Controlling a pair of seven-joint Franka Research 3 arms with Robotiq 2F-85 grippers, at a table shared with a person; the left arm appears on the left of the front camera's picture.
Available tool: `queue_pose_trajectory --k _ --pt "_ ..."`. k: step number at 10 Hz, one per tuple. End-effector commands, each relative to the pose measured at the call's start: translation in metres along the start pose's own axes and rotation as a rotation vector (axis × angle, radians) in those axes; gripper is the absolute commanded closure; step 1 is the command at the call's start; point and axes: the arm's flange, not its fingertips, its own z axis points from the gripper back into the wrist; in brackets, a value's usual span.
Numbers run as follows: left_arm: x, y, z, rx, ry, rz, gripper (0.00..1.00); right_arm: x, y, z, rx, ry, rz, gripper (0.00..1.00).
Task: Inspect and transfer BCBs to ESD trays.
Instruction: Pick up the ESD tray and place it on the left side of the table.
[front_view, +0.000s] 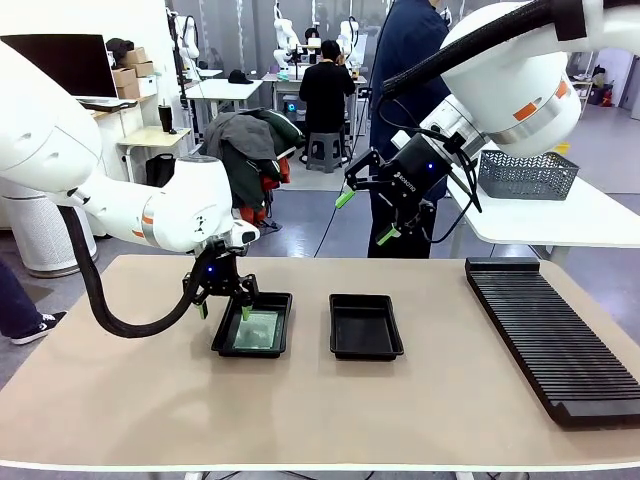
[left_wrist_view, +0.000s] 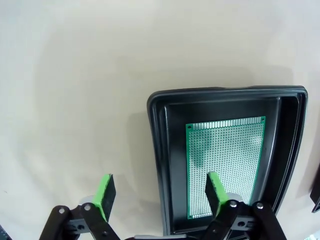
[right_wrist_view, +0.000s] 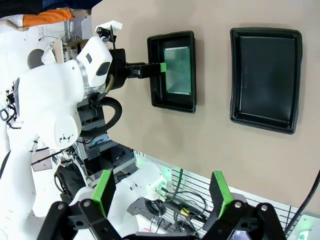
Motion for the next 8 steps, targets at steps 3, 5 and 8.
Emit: queue_pose_trajectory --k 3,5,8 --pt "-0.0058 0.0026 0.0005 0.007 -0.004 0.016 0.09 0.0031 0.0017 -0.0009 -0.009 -0.011 -0.004 0.00" --pt "-0.0089 0.0035 0.0000 0.001 0.005 0.013 0.14 0.0031 0.0017 -0.0009 -0.009 -0.011 -0.004 0.00" --pt "-0.0108 0.0065 -0.0003 -0.001 -0.006 0.022 0.26 0.0031 0.0017 -0.0009 -0.009 -0.011 -0.004 0.00"
